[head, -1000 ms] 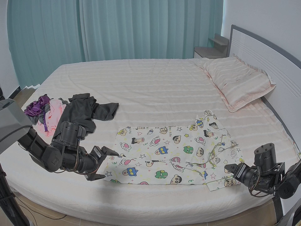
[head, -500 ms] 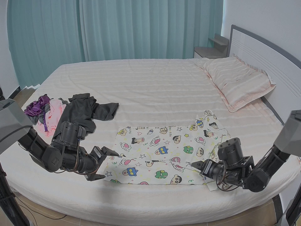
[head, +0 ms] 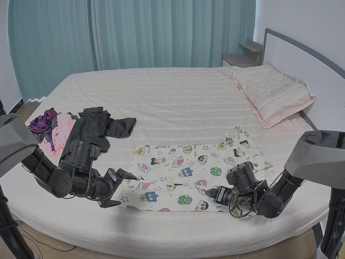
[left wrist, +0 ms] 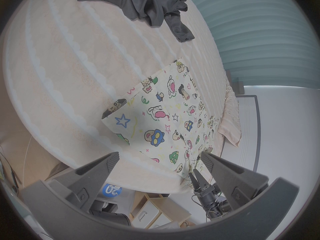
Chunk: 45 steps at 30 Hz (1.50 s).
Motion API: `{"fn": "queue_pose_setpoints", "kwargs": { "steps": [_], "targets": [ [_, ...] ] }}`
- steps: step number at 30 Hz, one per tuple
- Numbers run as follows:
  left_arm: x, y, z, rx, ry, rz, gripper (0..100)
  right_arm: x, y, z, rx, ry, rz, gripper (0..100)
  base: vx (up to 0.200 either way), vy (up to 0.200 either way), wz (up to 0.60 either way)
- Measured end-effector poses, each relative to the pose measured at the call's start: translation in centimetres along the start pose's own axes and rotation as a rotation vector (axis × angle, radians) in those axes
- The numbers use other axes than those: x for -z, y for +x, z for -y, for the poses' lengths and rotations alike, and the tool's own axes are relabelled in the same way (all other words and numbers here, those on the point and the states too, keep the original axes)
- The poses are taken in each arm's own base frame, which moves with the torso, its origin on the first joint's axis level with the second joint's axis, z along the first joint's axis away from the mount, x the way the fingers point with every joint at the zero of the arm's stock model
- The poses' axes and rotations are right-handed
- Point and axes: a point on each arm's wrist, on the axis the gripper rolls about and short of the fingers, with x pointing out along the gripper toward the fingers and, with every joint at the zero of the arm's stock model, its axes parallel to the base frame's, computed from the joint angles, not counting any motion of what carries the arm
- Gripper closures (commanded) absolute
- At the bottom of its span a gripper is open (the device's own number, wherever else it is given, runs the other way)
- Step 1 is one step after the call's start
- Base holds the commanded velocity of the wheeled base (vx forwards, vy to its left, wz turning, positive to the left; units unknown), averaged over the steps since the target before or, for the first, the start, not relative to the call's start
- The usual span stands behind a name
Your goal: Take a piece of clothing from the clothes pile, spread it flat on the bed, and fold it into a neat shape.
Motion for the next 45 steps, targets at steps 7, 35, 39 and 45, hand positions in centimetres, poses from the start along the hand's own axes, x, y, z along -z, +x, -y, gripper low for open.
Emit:
{"fn": "queue_pose_setpoints", "kwargs": {
  "steps": [7, 35, 39, 45],
  "targets": [
    [0.0, 0.1, 0.0, -0.001, 0.0, -0.001, 0, -0.5, 1.7, 0.0, 0.024, -0.007, 0.0, 0, 0.0, 0.0, 0.0],
    [0.0, 0.1, -0.1, -0.004, 0.0, -0.002, 0, -4.6, -0.1, -0.3, -0.064, -0.007, 0.037, 0, 0.0, 0.0, 0.0],
    [0.0, 0.1, -0.1, -0.004, 0.0, -0.002, 0, -5.5, -2.2, -0.3, -0.118, -0.005, 0.042, 0, 0.0, 0.0, 0.0],
    [0.0, 0.1, -0.1, -0.004, 0.001, -0.003, 0, -6.9, -4.1, 2.7, -0.1, -0.039, 0.051, 0, 0.0, 0.0, 0.0]
  ]
}}
